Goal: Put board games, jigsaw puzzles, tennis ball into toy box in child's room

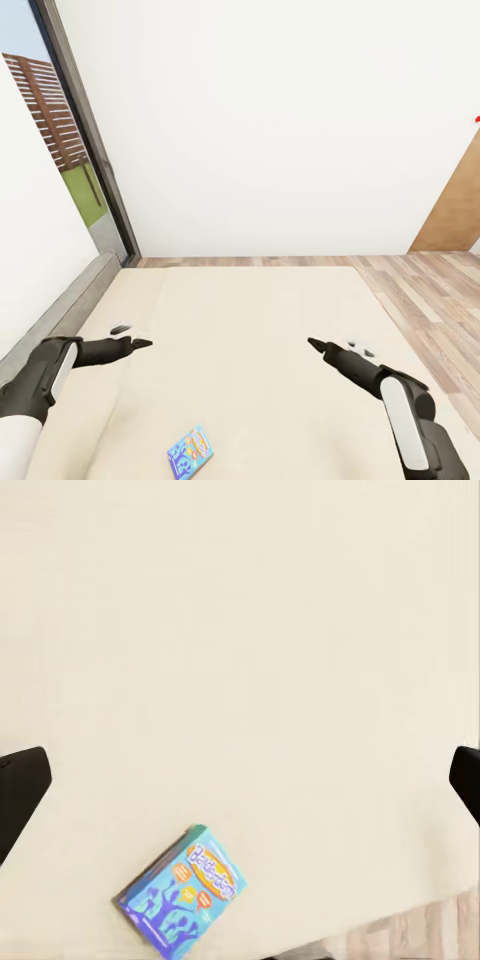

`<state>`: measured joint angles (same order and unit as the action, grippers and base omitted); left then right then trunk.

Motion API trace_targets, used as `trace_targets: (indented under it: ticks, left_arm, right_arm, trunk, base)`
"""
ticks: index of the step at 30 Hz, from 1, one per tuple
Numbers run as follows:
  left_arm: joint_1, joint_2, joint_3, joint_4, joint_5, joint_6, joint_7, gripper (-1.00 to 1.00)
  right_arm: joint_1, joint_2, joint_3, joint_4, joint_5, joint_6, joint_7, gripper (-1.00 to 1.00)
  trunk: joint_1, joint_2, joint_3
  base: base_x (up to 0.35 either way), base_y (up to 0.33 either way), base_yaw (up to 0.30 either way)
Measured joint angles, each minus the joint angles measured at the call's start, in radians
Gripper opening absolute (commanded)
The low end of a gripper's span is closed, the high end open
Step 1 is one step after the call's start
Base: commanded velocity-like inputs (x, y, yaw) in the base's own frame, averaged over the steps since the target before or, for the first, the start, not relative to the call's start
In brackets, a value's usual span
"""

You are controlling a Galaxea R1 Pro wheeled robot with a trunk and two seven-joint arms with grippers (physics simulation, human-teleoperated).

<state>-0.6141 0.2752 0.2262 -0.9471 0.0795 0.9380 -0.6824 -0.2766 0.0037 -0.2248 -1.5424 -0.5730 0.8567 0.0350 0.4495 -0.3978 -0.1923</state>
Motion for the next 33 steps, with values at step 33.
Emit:
trace_targets:
  ticks: [33]
  left_arm:
    - [-0.002,-0.119,-0.09,0.242,-0.022,-0.116,0.284,1.0]
  right_arm:
    - [-0.014,0.135,0.223,-0.041,-0.002,0.151,-0.232,1.0]
  trunk:
    - [0.0,0.0,-0.003]
  base:
    - [0.0,0.0,0.0]
